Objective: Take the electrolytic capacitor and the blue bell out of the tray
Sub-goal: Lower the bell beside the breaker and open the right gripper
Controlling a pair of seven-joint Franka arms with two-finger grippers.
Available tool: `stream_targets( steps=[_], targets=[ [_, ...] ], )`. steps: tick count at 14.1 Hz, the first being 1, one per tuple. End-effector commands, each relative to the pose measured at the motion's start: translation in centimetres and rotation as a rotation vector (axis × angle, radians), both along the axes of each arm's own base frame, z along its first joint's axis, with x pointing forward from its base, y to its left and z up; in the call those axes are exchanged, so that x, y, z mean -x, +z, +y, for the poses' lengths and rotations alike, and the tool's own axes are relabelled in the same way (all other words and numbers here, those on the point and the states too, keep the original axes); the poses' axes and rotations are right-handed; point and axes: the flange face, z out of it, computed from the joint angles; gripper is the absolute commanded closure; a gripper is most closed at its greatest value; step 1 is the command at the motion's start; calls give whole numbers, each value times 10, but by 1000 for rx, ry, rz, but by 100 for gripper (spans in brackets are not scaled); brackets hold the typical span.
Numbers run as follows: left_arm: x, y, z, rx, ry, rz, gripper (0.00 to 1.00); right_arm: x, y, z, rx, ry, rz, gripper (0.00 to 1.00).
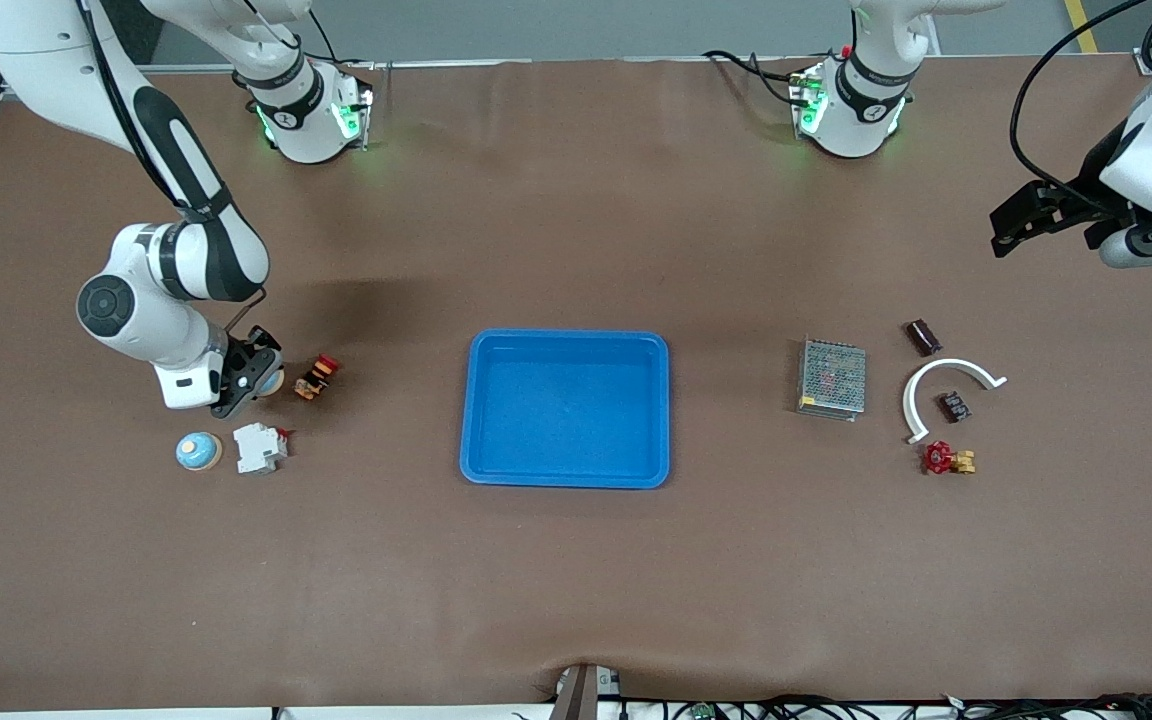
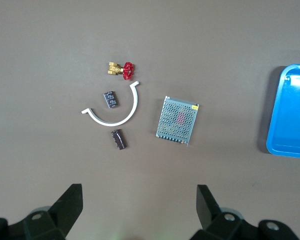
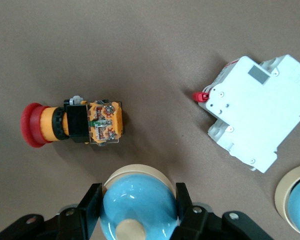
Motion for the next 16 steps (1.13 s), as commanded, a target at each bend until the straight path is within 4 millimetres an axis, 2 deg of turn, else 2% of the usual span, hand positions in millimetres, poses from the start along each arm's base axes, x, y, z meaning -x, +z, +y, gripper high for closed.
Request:
stream_targets(
  steps=[1,16],
  targets=[
    [4,1,0,19,-16,4,0,7,6,-1,2,18,-18,63],
    [3,-3,-1,17,-17,12,0,12,-9,-2,1,14,-39,63]
  ],
)
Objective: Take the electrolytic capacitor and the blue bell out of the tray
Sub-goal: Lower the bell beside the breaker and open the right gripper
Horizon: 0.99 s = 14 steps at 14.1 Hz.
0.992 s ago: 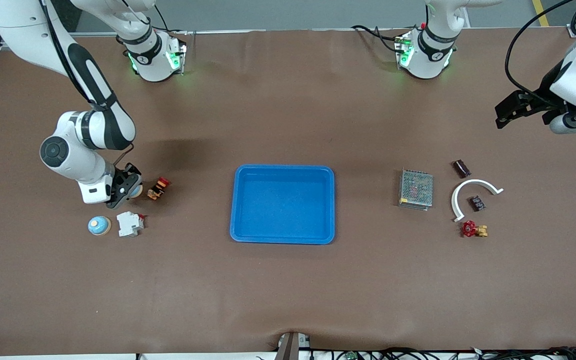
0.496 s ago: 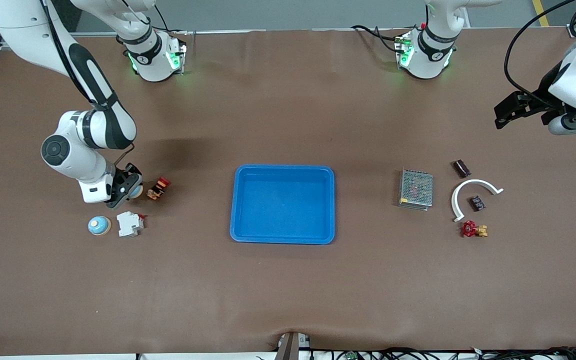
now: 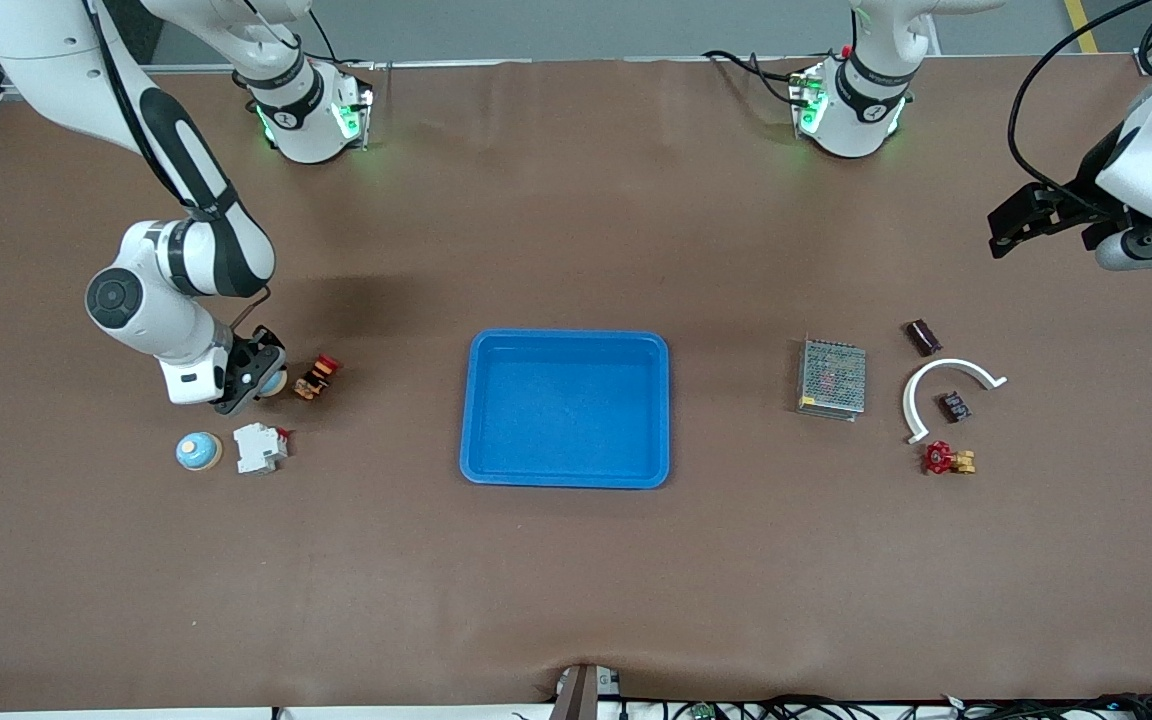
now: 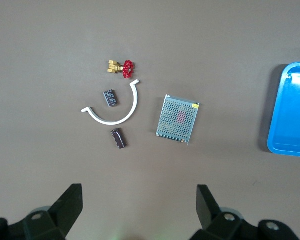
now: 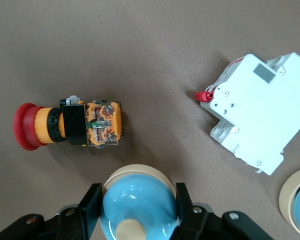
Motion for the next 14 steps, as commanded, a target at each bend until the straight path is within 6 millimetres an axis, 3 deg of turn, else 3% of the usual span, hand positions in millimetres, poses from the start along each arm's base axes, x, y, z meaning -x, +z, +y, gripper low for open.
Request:
stream_targets(
  steps=[1,2,3,5,8,10,12,14],
  targets=[
    [3,1,-1,18,-17,4,0,5,-2,-3,-1,12,-7,63],
    [3,1,-1,18,-17,4,0,5,-2,-3,-1,10,-7,60],
    [3,1,-1,18,-17,4,0,4,0,-1,-1,13,-9,46],
    [3,1,-1,18,-19,6,0,1,7,0,0,17,-16,0],
    [3,-1,-1,18,-19,9,0,-4,13,0,-1,9,-28,0],
    [3,-1,-1,18,-19,9,0,-14,30,3,-3,5,-12,0],
    [3,0,-1,18,-19,8,0,-43,82,6,-23,-14,74,0],
    [3,0,-1,18,-17,7,0,-77,157,20,-24,-88,175,0]
  ],
)
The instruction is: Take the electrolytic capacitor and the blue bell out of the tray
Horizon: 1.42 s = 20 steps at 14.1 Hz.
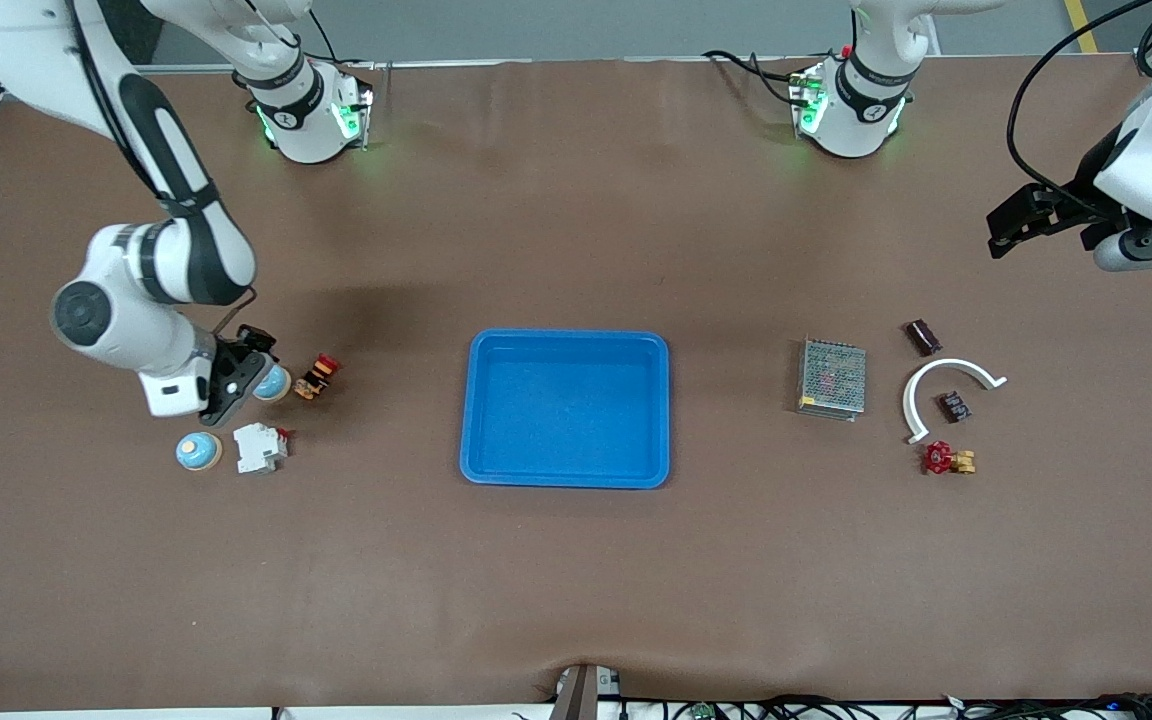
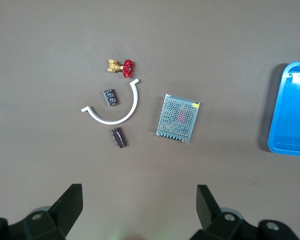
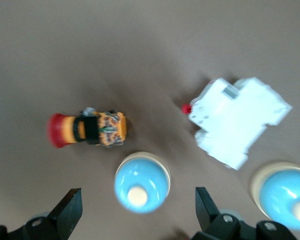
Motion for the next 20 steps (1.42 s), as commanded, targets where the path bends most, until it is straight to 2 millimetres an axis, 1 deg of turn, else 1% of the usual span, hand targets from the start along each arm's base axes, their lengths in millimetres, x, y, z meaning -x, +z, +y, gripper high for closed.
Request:
stream_targets(
  steps=[1,2,3,5,6,7,9,11,13,14,15,16,17,18,19,20],
  targets=[
    [3,2,0,18,-17,4,0,-40,114,26,8,-105,76,0],
    [3,3,0,18,-16,2,0,-46,154,39,22,-156,88,0],
    [3,3,0,18,-16,2,0,-48,184,49,33,-197,95,0],
    [4,3,1,18,-14,2,0,-48,230,68,57,-285,81,0],
    [4,4,0,18,-14,4,0,-46,248,75,74,-339,78,0],
    [5,4,0,17,-14,4,0,-43,267,76,79,-397,85,0],
    [6,5,0,17,-14,4,0,-40,285,76,99,-504,84,0],
    [8,6,0,16,-15,11,0,-35,315,74,104,-604,53,0],
    [8,6,0,16,-15,15,0,-35,337,61,104,-643,15,0],
    [9,6,0,15,-15,16,0,-37,343,54,104,-657,-1,0],
    [9,6,-1,15,-16,19,0,-38,347,31,106,-686,-10,0],
    [9,6,-1,15,-18,19,0,-39,348,16,94,-714,-9,0],
    [9,6,-1,15,-18,19,0,-39,348,-7,72,-755,6,0],
    [10,7,-1,15,-18,18,0,-37,350,-26,28,-793,24,0],
    [11,8,-1,15,-18,16,0,-29,354,-33,36,-800,44,0],
    [11,8,-1,15,-19,16,0,-15,372,-35,60,-807,25,0]
  ],
)
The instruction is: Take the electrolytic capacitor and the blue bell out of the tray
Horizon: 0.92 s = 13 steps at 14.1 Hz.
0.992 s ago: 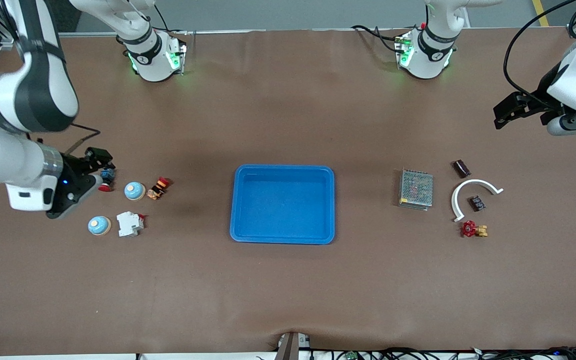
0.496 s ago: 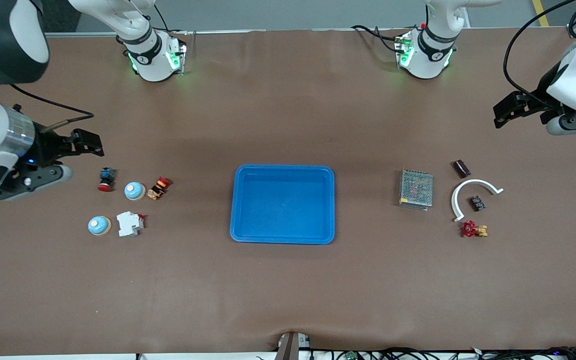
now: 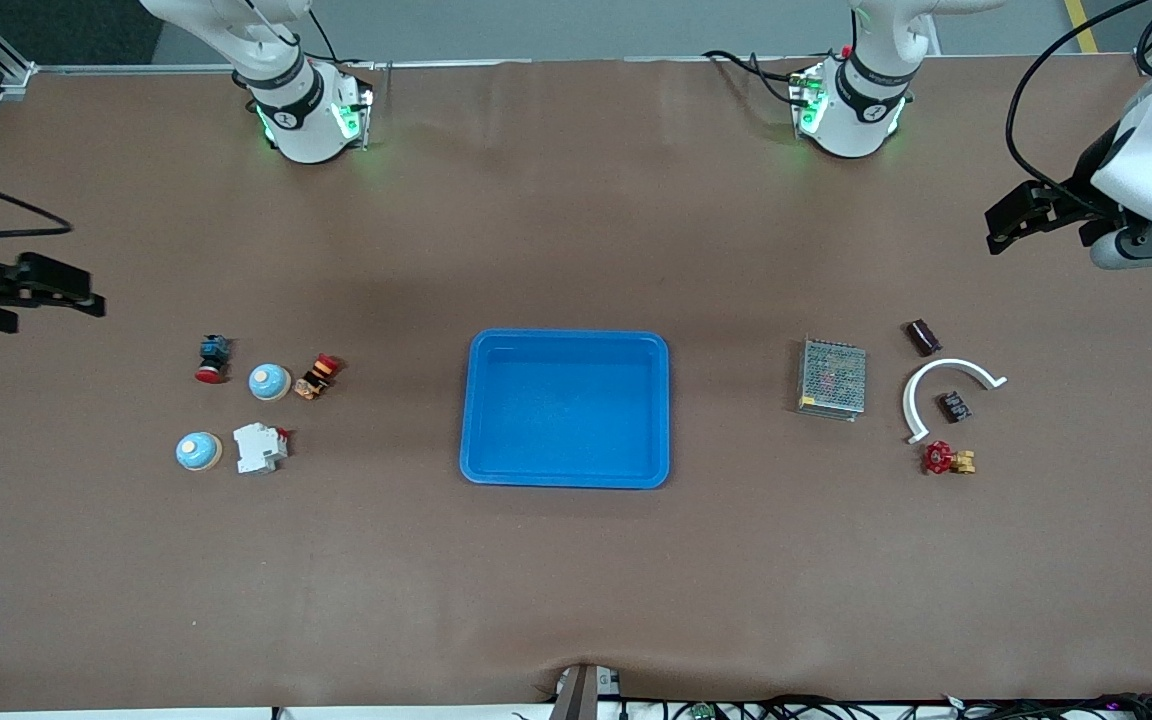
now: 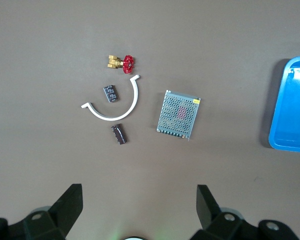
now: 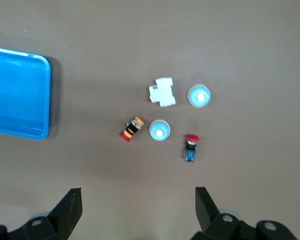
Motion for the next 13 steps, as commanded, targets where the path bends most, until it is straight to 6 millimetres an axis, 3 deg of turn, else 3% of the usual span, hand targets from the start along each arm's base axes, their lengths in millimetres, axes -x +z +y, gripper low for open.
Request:
stream_targets(
  steps=[1,3,7,13],
  targets=[
    [9,8,-1,17,-18,1,0,29,36,-7,46,-26,-15,0],
    [9,8,-1,16,-18,4,0,42,37,-7,82,-53,-22,0],
    [10,8,-1,16,-18,9,0,69,-1,-5,75,-171,-70,0],
    [8,7,3,16,-12,11,0,66,11,3,75,-159,-95,0]
  ],
)
